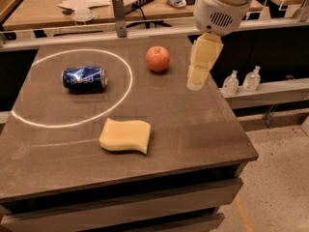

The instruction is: Place pepsi can upright

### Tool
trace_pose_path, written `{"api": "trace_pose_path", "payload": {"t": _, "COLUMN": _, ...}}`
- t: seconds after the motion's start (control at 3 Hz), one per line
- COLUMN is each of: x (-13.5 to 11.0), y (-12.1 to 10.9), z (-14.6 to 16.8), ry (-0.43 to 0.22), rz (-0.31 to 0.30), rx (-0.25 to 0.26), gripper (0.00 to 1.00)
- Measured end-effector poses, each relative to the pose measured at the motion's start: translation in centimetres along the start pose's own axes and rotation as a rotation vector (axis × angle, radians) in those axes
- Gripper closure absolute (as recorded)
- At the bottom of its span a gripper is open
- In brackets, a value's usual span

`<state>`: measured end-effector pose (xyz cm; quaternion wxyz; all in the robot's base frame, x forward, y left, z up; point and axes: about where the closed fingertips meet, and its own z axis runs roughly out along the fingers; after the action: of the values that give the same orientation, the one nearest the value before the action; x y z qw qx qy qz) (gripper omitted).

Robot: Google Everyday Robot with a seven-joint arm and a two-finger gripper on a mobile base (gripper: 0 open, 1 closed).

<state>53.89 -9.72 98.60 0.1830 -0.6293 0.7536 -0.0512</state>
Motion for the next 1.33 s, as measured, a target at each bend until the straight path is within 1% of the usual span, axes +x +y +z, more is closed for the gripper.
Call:
{"api": "trace_pose_path", "payload": {"t": 0.33, "x": -0.7, "y": -0.2, "z": 0.3, "ry": -0.001, "rz": -0.006, "rx": -0.001, "gripper": 0.0}}
{"api": "trace_pose_path", "payload": {"t": 0.67, "x": -3.6, "y": -1.2, "z": 1.4, "ry": -0.004, "rz": -0.033, "rx": -0.006, "gripper": 0.0}}
{"api": "trace_pose_path", "payload": {"t": 1.0, "x": -8.2, "y": -2.1, "z": 4.2, "ry": -0.005, "rz": -0.069, "rx": -0.026, "gripper": 0.0}}
{"api": "trace_pose_path", "payload": {"t": 1.33, "x": -14.9, "y": -1.6, "z": 8.2, "ry": 0.009, "rz": -0.104, "rx": -0.065, "gripper": 0.0}}
